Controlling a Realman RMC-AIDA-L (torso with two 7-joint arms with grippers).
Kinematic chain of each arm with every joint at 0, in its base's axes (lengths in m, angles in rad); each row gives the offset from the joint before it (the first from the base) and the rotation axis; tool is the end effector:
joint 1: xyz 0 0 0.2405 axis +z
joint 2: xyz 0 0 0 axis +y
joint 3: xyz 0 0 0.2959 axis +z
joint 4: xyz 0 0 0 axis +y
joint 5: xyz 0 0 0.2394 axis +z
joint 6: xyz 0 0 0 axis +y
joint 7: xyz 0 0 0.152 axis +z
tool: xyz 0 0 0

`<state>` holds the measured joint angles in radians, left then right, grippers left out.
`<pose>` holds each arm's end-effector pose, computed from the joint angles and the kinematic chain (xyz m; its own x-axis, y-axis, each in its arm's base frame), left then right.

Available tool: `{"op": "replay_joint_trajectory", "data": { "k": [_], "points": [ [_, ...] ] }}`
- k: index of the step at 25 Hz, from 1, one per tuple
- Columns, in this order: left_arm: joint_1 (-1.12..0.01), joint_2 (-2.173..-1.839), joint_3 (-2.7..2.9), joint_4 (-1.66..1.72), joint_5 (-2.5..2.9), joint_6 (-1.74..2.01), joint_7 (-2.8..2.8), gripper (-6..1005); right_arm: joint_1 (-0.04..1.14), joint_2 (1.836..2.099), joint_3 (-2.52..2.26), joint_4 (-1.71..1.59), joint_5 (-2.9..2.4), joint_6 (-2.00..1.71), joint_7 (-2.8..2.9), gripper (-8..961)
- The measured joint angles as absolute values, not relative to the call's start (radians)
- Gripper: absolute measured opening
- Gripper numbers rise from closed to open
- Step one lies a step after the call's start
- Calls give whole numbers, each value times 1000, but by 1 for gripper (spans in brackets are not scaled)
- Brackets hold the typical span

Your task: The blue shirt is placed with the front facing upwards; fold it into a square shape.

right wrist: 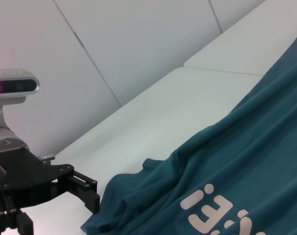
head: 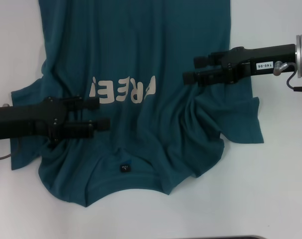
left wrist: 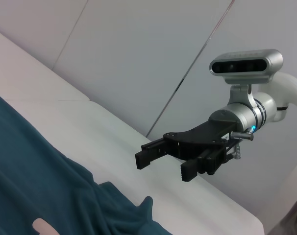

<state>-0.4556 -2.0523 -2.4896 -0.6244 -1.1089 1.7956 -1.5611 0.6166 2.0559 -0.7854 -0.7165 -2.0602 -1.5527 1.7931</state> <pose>-0.3233 0.3208 -0.0161 0.6443 0.5646 0.5159 0.5804 -0.8002 0.1508 0.2736 0.4013 -0.0226 0.7087 -0.5814 -0.3996 -0.6300 -0.7765 0.0126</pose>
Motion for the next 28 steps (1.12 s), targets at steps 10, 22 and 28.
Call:
{"op": "replay_joint_trajectory", "data": {
  "k": [10, 22, 28],
  "points": [
    [-456, -2051, -2490, -624, -1109, 1793, -1562, 858, 616, 2059, -785, -716, -2060, -1549, 1789, 852],
    [-451, -2055, -2502, -624, -1109, 1752, -1599, 856, 612, 2071, -785, -715, -2060, -1536, 1784, 854],
    [-444, -2029, -2523, -624, -1109, 1707, -1703, 846, 614, 2072, -784, -715, -2057, -1536, 1784, 853]
  ]
}}
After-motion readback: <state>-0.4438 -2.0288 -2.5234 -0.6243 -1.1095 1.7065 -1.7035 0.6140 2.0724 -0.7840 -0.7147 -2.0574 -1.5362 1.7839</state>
